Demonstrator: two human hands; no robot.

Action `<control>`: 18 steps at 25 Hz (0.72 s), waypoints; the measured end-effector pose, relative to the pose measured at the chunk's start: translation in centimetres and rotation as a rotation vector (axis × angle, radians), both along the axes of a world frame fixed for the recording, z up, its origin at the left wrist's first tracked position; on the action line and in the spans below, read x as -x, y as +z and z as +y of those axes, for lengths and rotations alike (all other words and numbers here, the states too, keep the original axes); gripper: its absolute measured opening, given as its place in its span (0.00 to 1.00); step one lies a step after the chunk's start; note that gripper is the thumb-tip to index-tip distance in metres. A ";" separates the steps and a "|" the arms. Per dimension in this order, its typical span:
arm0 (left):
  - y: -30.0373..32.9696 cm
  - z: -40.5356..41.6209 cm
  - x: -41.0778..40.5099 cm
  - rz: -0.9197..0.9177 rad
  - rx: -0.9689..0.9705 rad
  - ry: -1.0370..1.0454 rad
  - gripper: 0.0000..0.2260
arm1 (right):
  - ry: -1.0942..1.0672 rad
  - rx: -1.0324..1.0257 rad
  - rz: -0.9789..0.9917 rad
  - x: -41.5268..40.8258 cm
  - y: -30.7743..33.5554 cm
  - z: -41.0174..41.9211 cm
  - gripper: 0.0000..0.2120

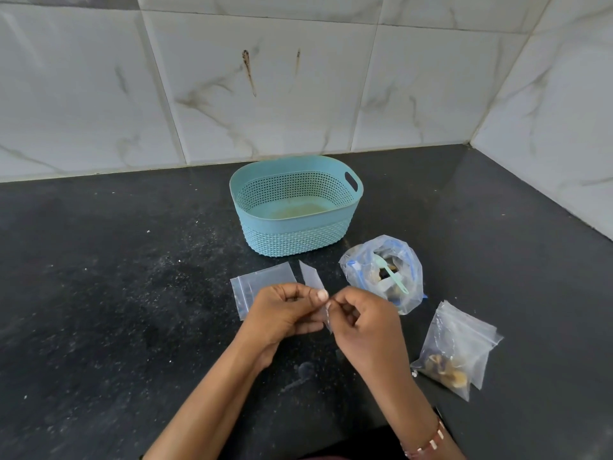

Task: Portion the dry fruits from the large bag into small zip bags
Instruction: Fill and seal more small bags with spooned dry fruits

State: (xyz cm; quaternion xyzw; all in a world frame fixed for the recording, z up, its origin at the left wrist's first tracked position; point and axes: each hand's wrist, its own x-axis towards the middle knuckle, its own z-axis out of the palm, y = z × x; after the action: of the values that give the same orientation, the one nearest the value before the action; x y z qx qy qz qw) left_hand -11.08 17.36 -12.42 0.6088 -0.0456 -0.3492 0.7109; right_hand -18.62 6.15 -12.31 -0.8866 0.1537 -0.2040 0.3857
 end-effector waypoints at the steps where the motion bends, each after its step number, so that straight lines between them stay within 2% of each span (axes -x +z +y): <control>1: 0.0 -0.2 -0.1 -0.001 -0.004 -0.003 0.08 | -0.009 0.013 -0.016 -0.1 -0.1 -0.1 0.08; 4: 0.2 -0.5 -0.5 -0.043 -0.030 -0.028 0.06 | -0.058 0.113 -0.075 -0.4 -0.1 -0.7 0.08; 6: 0.5 -0.6 -0.9 -0.131 -0.106 -0.038 0.04 | -0.137 0.201 -0.106 -0.6 0.0 -1.5 0.07; 9: 0.7 -0.7 -1.3 -0.303 -0.215 -0.039 0.06 | -0.222 0.245 -0.099 -0.8 0.3 -2.6 0.05; 12: 0.6 -1.2 -1.8 -0.423 -0.271 -0.045 0.07 | -0.163 0.180 -0.009 -1.1 0.7 -2.7 0.02; 15: 0.5 -1.2 -2.3 -0.468 -0.295 -0.042 0.12 | -0.055 0.092 0.073 -1.5 1.2 -2.5 0.01; 18: 0.3 -1.2 -2.4 -0.580 -0.380 -0.070 0.12 | -0.021 0.050 0.057 -1.7 1.4 -2.3 0.02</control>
State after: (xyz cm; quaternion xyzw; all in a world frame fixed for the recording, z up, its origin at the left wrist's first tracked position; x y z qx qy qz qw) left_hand -8.64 16.13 -12.09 0.8022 -0.2006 -0.1882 0.5299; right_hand -16.92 3.84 -10.94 -0.8996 0.1688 -0.1867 0.3568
